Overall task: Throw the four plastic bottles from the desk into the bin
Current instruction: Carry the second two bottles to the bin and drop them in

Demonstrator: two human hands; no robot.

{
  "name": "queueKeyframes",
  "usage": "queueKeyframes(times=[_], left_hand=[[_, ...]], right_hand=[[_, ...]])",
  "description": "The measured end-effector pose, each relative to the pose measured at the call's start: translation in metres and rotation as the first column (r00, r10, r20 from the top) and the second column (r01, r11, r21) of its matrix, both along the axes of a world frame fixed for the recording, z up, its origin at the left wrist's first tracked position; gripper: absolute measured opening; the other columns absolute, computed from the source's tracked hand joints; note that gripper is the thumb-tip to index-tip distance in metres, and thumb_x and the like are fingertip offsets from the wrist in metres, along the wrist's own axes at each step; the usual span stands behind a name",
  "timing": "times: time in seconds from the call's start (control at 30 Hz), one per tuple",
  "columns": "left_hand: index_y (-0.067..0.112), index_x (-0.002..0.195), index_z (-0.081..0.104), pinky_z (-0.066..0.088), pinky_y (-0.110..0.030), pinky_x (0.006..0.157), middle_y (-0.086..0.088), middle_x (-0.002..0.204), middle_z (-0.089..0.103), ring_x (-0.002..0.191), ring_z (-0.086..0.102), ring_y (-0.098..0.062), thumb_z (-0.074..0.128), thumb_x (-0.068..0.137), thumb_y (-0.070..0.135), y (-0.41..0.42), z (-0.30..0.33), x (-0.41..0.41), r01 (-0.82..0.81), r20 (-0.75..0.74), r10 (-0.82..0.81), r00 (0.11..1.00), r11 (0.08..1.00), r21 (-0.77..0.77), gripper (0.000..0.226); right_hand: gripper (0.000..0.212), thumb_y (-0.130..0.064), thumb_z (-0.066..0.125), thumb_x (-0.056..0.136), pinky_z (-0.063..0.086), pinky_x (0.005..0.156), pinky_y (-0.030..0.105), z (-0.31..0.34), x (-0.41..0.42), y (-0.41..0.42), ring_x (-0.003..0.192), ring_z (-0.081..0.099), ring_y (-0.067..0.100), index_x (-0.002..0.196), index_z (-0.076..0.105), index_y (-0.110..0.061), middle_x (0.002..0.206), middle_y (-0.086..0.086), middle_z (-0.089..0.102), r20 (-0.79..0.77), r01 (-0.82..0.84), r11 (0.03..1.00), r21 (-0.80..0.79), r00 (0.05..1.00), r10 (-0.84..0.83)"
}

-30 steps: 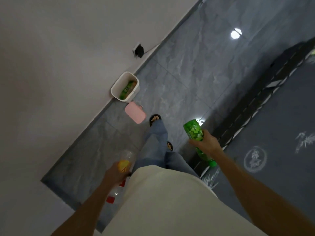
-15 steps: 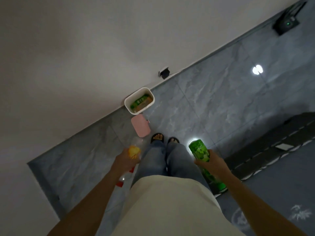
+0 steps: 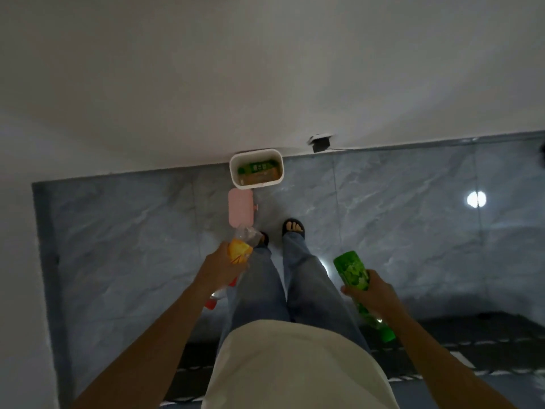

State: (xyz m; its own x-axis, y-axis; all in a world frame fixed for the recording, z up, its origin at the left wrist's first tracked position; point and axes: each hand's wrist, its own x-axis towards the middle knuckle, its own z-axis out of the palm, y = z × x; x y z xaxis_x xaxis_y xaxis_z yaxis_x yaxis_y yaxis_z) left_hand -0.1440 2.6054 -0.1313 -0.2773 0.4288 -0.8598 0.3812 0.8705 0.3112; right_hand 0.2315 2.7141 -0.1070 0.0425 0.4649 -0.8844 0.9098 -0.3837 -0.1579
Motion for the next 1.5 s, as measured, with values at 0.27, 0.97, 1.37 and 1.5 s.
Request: queueKeyframes(times=[0.27,0.97,1.37,1.5], left_hand=[[0.048,0.101,0.046,0.042,-0.023,0.054,0.011,0.081,0.063,0.063,0.063,-0.003,0.072,0.074,0.049,0.035,-0.047,-0.015,-0.192,0.034,0.189,0.981,0.972,0.138,0.037],[0.021,0.135,0.053,0.042,-0.047,0.109,-0.006,0.133,0.062,0.125,0.056,-0.029,0.067,0.084,0.028,0.242,-0.464,-0.091,0.667,-0.626,-0.423,0.655,0.712,0.217,0.053],[0.032,0.141,0.044,0.022,-0.061,0.115,0.0,0.145,0.052,0.141,0.038,-0.03,0.061,0.093,0.034,0.265,-0.534,-0.086,0.633,-0.559,-0.427,0.711,0.734,0.244,0.051],[0.034,0.148,0.039,0.026,-0.054,0.12,0.001,0.151,0.046,0.143,0.038,-0.027,0.068,0.086,0.044,0.244,-0.518,-0.084,0.526,-0.477,-0.323,0.817,0.757,0.387,0.069]], right_hand=[[0.066,-0.065,0.077,0.061,0.047,0.063,0.029,-0.042,-0.088,0.101,0.079,0.065,0.015,0.111,0.052,-0.03,0.09,-0.005,0.066,-0.088,-0.172,0.981,0.088,0.98,0.18],[0.047,-0.059,0.074,0.071,0.043,0.045,0.008,-0.377,-0.227,0.174,0.075,0.064,-0.014,0.106,0.042,-0.055,0.094,-0.041,0.061,-0.305,-0.262,0.864,0.429,0.859,0.412],[0.053,-0.066,0.073,0.069,0.05,0.061,0.015,-0.424,-0.259,0.2,0.083,0.064,-0.009,0.112,0.045,-0.05,0.094,-0.025,0.066,-0.265,-0.366,0.765,0.53,0.785,0.56],[0.059,-0.066,0.072,0.071,0.056,0.072,0.03,-0.423,-0.266,0.2,0.088,0.064,0.0,0.118,0.047,-0.041,0.101,-0.017,0.065,-0.22,-0.446,0.723,0.527,0.75,0.623]])
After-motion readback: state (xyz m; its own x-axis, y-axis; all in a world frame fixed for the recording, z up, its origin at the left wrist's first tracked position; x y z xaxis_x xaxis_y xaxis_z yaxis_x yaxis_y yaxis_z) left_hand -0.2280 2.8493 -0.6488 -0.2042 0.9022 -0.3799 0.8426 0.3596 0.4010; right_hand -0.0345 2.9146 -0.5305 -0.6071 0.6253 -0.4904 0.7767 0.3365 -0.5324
